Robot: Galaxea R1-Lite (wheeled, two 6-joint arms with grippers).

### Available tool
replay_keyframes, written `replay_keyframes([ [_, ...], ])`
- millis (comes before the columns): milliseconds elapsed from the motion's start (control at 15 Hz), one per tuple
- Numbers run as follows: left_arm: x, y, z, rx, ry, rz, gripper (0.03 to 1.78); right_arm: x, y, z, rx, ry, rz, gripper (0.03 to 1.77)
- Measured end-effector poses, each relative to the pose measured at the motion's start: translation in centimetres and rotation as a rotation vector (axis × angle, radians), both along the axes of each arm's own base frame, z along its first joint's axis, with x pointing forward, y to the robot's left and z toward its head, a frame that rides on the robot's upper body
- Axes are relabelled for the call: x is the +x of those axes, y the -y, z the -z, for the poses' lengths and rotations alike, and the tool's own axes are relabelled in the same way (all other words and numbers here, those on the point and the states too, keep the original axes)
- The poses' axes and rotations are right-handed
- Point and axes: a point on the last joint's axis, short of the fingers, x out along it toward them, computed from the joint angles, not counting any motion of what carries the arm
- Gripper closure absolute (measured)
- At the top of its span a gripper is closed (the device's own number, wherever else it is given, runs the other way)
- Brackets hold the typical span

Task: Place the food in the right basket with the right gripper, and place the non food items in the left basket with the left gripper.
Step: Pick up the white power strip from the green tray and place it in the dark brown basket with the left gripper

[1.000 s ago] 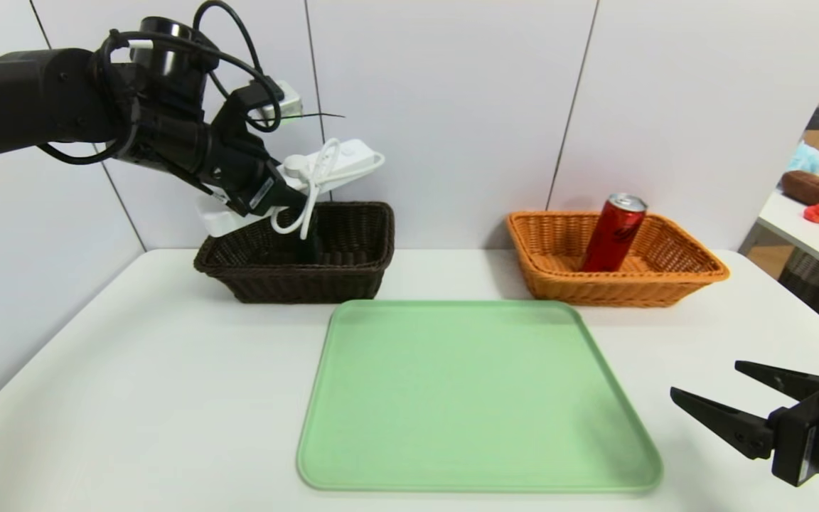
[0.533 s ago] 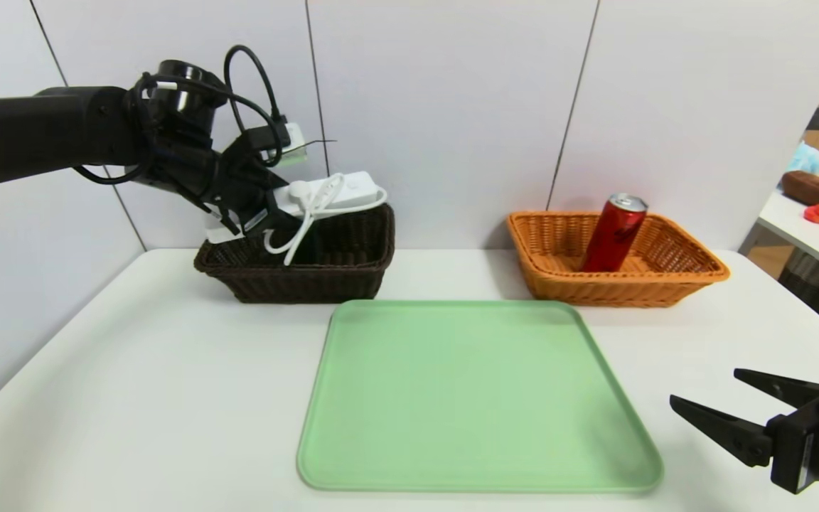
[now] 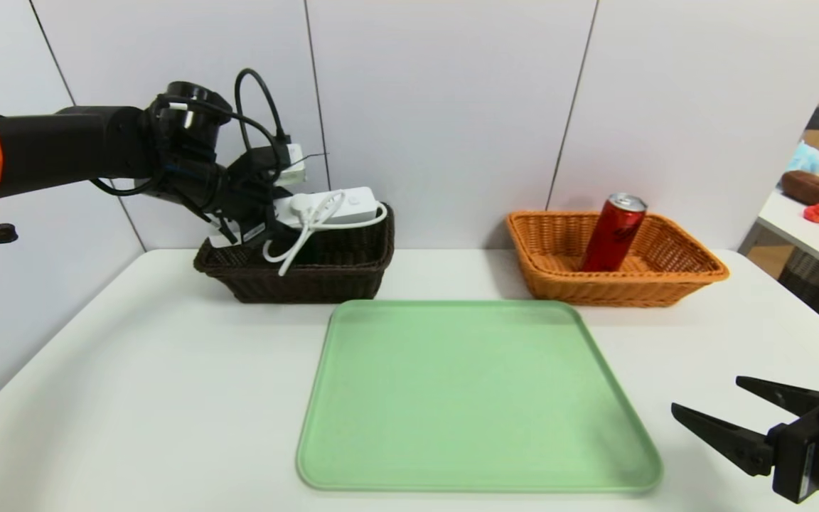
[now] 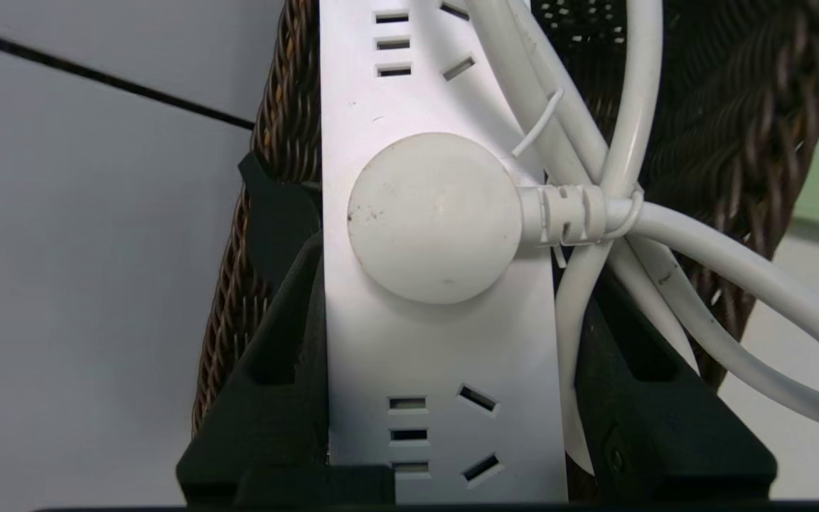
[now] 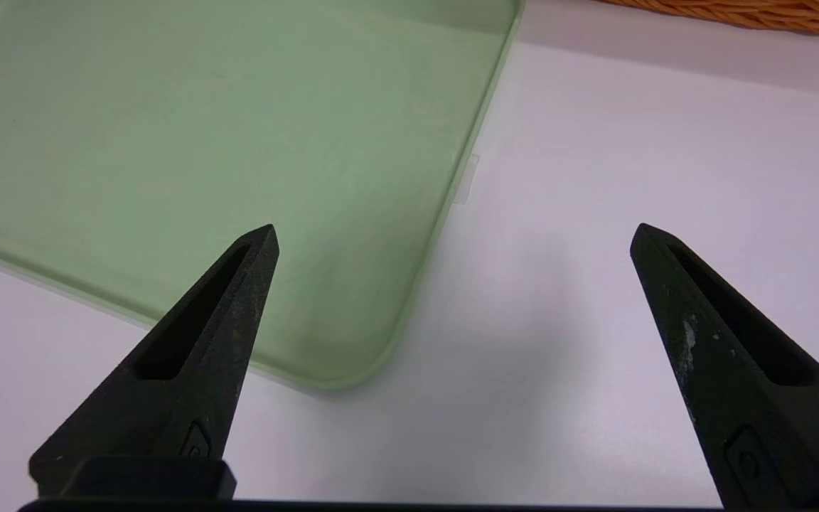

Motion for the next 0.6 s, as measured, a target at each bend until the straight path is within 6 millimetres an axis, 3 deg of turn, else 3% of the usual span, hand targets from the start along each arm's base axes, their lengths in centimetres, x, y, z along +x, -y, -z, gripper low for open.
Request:
replay_keyframes([
  [600,1.8,0.3,1.3,-0.019,0.052,0.005,0.87,0.0,0.0,0.0,-0.003,-0.001,-0.002,0.09],
])
